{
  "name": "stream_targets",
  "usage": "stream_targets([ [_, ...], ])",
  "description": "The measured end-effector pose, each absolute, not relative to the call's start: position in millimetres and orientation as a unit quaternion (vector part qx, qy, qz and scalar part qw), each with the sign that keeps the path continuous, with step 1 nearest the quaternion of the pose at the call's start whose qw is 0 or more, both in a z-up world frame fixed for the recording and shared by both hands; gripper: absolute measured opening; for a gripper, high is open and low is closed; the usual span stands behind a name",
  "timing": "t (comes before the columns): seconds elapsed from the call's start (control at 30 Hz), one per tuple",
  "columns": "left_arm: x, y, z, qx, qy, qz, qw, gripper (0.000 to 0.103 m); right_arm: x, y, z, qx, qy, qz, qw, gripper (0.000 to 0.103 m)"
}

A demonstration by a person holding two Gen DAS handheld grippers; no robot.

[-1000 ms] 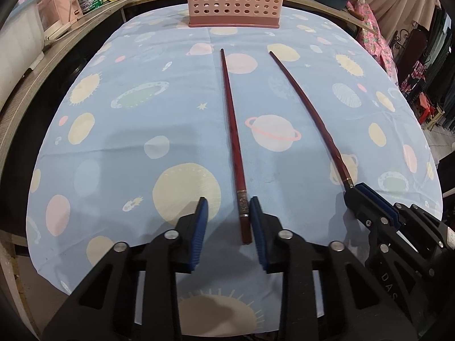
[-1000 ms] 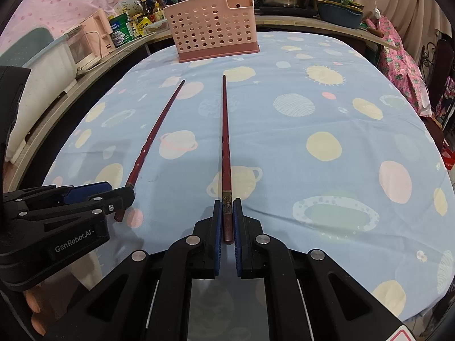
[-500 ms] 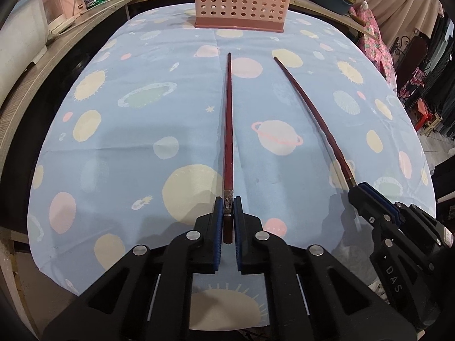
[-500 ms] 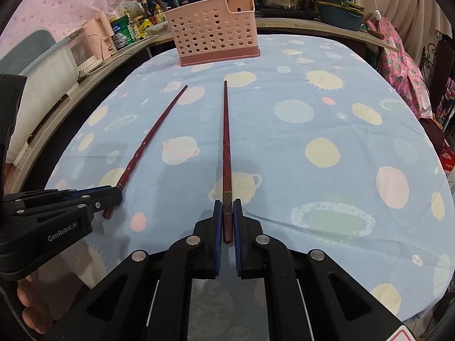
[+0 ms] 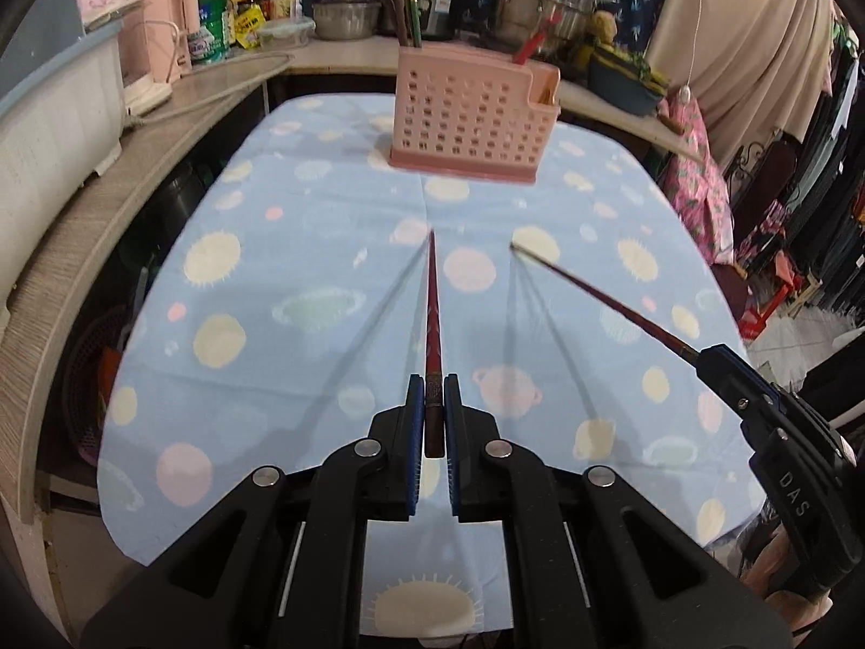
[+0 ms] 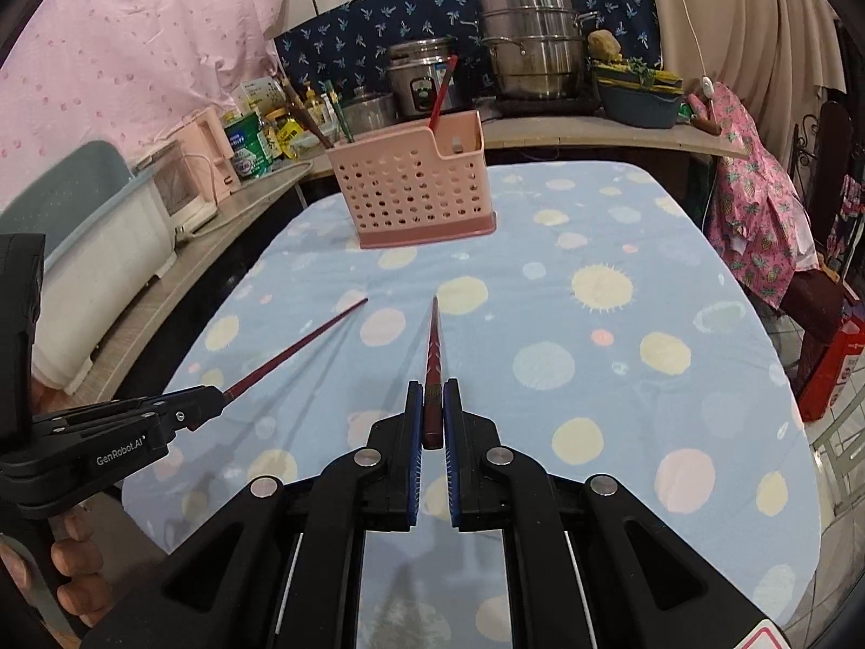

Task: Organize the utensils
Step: 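Lift both dark red chopsticks and carry them above the pink basket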

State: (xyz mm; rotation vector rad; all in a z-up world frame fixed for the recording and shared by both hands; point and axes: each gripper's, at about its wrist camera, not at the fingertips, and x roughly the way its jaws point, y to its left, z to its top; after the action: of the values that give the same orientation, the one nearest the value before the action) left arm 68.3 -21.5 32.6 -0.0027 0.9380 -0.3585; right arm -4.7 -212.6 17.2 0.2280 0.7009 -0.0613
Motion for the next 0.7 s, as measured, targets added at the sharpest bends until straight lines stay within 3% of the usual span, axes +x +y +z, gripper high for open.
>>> stream_targets([
  [0.7,175.1,-23.1,146.6,-0.032,0.355,-0.156,0.921,0.007,90.2,-243.2,118.1,0.121,0.245,-0.020,0.962,0.007],
])
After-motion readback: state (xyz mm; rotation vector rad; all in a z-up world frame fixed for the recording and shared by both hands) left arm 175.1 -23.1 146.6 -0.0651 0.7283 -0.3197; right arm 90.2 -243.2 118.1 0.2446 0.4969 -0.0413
